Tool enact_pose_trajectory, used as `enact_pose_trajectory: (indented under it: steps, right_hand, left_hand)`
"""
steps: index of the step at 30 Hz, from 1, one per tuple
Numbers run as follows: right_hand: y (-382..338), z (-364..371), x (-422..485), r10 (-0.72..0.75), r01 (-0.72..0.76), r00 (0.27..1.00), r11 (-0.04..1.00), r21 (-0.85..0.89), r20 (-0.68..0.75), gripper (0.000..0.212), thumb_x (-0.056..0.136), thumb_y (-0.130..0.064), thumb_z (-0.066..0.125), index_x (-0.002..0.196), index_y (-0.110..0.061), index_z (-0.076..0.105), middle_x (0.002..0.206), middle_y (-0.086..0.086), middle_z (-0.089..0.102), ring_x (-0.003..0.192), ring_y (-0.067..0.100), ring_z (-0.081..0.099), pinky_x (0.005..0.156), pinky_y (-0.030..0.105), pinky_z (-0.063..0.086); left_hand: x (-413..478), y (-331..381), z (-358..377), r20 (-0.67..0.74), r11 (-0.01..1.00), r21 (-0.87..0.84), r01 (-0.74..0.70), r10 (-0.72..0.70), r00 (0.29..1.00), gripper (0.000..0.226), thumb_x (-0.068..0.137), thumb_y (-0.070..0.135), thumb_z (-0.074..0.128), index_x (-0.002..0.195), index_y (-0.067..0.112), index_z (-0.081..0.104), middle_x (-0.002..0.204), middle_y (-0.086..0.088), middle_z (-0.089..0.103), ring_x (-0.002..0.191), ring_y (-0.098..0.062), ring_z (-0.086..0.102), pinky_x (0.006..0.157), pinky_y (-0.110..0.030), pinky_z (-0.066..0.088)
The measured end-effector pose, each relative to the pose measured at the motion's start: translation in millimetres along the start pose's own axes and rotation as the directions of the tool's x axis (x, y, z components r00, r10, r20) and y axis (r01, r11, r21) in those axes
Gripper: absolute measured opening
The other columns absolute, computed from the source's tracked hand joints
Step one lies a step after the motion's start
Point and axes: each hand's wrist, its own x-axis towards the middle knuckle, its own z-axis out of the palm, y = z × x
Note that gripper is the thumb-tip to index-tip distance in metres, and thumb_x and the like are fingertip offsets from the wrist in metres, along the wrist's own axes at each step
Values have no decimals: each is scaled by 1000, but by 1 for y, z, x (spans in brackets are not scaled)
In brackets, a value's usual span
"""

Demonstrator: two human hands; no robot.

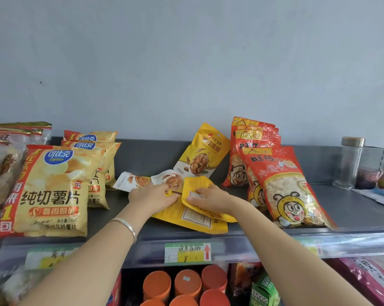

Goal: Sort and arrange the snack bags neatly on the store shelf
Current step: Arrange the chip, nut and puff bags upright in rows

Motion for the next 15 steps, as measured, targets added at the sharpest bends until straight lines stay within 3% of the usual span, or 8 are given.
enact_pose_trajectory:
  steps: [3, 7, 11, 15]
  right_hand:
    - [8, -1, -18, -58, 58, 995, 998, -5, 82, 93, 77, -79, 46, 152, -34, 16, 162, 5, -4, 148, 32, 1, 116, 52, 12]
    - [19, -5, -40, -156, 161, 969, 987, -12, 192, 97, 77, -68, 61, 151, -41, 5, 161, 0, -13, 149, 28, 0, 118, 51, 13]
    - [21, 2, -52, -271, 274, 955, 962, -9, 124, 78, 89, -55, 55, 153, -29, 18, 161, 1, 9, 149, 21, 4, 117, 43, 12]
    - [19, 0, -61, -309, 305, 949, 951, 55, 67, 69, 94, -52, 50, 151, -20, 28, 158, 1, 22, 146, 19, 20, 114, 34, 19]
  left_hand:
    - [-16, 4, 3, -9, 995, -24, 96, -97, 995, 51, 90, 65, 22, 130, 40, 44, 138, -2, 43, 118, -27, 50, 83, -36, 40]
    - [-39, 13, 4, -66, 985, 2, 172, -171, 983, 46, 96, 54, 21, 132, 38, 43, 145, -3, 31, 129, -30, 35, 91, -43, 34]
    - [-52, 16, 7, -152, 998, 32, 47, -42, 988, 42, 97, 42, 21, 128, 37, 47, 148, 5, 30, 137, -20, 23, 104, -52, 20]
    - [-62, 17, 6, -212, 999, 44, 16, -7, 977, 44, 95, 50, 29, 130, 30, 48, 143, 8, 42, 137, -12, 28, 111, -53, 9]
